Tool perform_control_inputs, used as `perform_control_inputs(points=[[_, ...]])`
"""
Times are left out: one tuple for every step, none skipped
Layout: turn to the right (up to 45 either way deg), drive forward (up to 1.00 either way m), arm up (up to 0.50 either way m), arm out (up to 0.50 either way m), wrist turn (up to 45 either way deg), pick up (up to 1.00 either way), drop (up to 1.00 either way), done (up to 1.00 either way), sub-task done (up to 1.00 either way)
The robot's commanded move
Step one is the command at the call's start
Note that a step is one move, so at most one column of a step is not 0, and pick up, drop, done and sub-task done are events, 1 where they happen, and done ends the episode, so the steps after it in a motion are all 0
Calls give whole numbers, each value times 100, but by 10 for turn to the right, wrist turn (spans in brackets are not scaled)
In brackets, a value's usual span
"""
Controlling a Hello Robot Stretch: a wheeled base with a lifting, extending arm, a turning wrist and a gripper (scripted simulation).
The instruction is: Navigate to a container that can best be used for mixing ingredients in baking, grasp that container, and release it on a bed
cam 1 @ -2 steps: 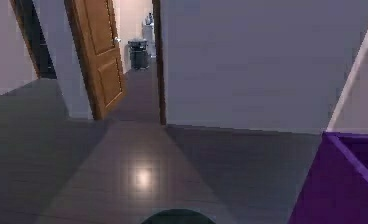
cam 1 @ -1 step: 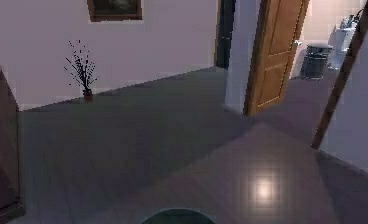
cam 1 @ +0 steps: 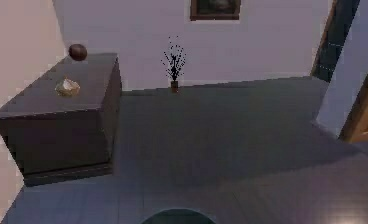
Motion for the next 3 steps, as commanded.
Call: perform_control_inputs(points=[[450, 0, 0, 0, 0, 0, 0, 0, 0], [450, 0, 0, 0, 0, 0, 0, 0, 0], [450, 0, 0, 0, 0, 0, 0, 0, 0]])
